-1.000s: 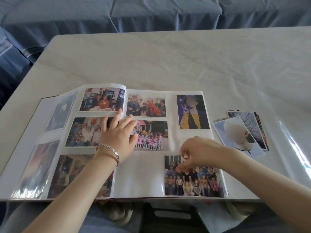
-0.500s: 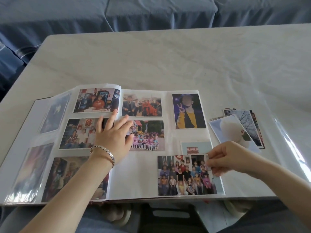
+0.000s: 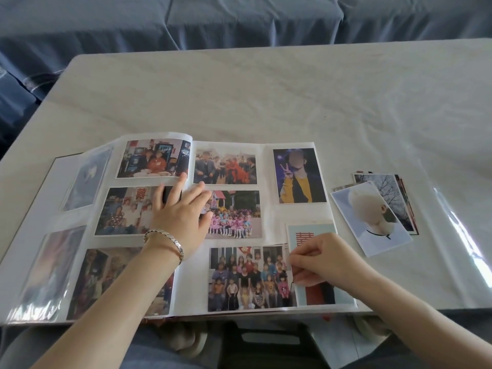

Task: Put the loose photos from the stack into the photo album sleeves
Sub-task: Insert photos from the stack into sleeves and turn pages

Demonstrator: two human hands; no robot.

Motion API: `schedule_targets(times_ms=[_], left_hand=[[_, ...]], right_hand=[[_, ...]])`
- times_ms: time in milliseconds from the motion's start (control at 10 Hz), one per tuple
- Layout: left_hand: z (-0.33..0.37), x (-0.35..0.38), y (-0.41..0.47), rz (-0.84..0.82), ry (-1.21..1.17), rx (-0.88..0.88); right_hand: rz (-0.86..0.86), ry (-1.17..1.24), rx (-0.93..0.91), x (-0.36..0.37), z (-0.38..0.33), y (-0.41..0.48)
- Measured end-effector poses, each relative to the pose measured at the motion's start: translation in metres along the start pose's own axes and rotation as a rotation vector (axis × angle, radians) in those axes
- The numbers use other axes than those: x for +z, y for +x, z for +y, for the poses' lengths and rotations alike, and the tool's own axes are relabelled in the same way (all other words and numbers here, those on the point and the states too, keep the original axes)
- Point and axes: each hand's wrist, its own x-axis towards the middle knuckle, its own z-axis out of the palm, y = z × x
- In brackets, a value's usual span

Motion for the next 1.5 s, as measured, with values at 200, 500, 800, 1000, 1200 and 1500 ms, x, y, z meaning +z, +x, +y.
schedule_targets(times_ms=[200, 500, 800, 1000, 1200, 1500], left_hand=[[0.001, 0.0, 0.0, -0.012, 0.001, -0.005], [0.001, -0.001, 0.001, -0.033, -0.02, -0.009], [0.001, -0.002, 0.0, -0.037, -0.016, -0.011], [0.001, -0.002, 0.0, -0.038, -0.014, -0.011], [0.001, -0.002, 0.0, -0.043, -0.015, -0.015], [0.001, -0.003, 0.0, -0.056, -0.008, -0.024]], right_hand=[[-0.019, -0.035, 0.001, 0.007, 0.0, -0.002], [-0.082, 0.026, 0.065, 0.03, -0.006, 0.002], [0.241, -0.143, -0.09, 0.045, 0.002, -0.003], [0.314, -0.309, -0.168, 0.049, 0.003, -0.003], [0.233, -0.261, -0.16, 0.05, 0.0, -0.005], [0.495, -0.239, -0.276, -0.004, 0.008, -0.004]])
